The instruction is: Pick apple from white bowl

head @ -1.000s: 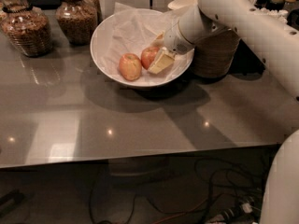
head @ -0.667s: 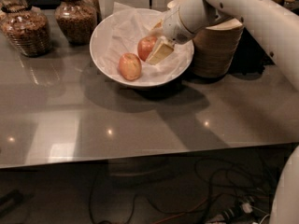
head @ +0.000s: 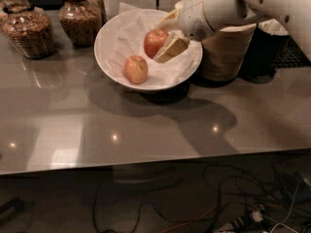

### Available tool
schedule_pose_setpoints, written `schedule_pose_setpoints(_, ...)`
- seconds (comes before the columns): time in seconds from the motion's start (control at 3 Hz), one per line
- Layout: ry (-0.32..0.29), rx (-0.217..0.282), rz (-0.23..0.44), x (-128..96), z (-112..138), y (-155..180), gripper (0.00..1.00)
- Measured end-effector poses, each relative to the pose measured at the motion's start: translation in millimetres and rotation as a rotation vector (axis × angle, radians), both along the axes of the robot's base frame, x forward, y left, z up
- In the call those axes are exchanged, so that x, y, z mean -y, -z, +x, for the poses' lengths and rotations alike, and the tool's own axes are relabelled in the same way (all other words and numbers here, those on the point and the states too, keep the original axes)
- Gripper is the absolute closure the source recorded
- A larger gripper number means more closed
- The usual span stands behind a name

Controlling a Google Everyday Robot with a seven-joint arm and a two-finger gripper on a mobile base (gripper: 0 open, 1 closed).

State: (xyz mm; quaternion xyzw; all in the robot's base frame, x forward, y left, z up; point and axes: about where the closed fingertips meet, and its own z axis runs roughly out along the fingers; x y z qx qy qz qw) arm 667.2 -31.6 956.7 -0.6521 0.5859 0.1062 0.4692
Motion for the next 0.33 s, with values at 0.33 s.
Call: schedule_pose_setpoints(0.33, -0.004, -0.033, 0.153, 29.6, -40.6, -9.4, 1.00)
